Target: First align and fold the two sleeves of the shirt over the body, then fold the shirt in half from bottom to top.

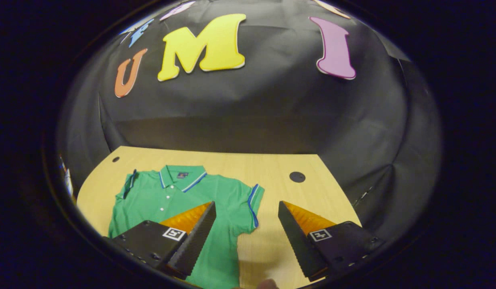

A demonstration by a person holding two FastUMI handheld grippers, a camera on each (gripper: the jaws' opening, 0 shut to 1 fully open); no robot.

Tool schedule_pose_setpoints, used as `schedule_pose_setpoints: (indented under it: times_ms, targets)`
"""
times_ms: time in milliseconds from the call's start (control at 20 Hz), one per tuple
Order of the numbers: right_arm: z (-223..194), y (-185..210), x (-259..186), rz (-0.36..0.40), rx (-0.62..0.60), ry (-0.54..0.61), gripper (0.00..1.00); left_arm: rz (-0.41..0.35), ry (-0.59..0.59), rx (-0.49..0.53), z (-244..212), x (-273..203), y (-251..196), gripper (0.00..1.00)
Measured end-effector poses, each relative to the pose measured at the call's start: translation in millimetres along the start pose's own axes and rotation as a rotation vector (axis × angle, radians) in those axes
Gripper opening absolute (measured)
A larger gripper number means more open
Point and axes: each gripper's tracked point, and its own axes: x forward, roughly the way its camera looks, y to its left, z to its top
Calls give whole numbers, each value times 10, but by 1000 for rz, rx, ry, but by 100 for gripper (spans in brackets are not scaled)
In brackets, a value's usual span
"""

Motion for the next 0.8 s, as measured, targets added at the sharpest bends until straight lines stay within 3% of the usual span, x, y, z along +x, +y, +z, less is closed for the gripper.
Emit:
schedule_pose_setpoints:
  times_ms: [250, 350, 400, 500, 550, 650, 700, 750, 800]
  targets:
    - [-299, -64, 662, -7, -3, 73, 95, 24, 20, 34, -39, 66, -62, 100]
    - [-471, -71, 872, 3, 5, 124, 89, 33, 31, 40, -66, 85, -72, 100]
    - [-600, -48, 973, 21, 13, 157, 76, 38, 43, 43, -94, 116, -104, 100]
    - [-697, -62, 1032, 31, 15, 190, 70, 38, 52, 47, -115, 134, -148, 100]
    - [-673, -25, 1029, 45, 30, 187, 46, 36, 54, 49, -122, 134, -173, 100]
    - [-657, -50, 1039, 37, 38, 192, 29, 33, 57, 53, -122, 135, -212, 100]
    - [-642, -36, 1007, 42, 43, 196, 6, 31, 57, 54, -116, 137, -236, 100]
    - [-641, -41, 1037, 48, 50, 200, 1, 27, 59, 57, -121, 136, -261, 100]
    - [-579, -66, 1007, 45, 65, 188, 4, 24, 59, 59, -107, 124, -285, 100]
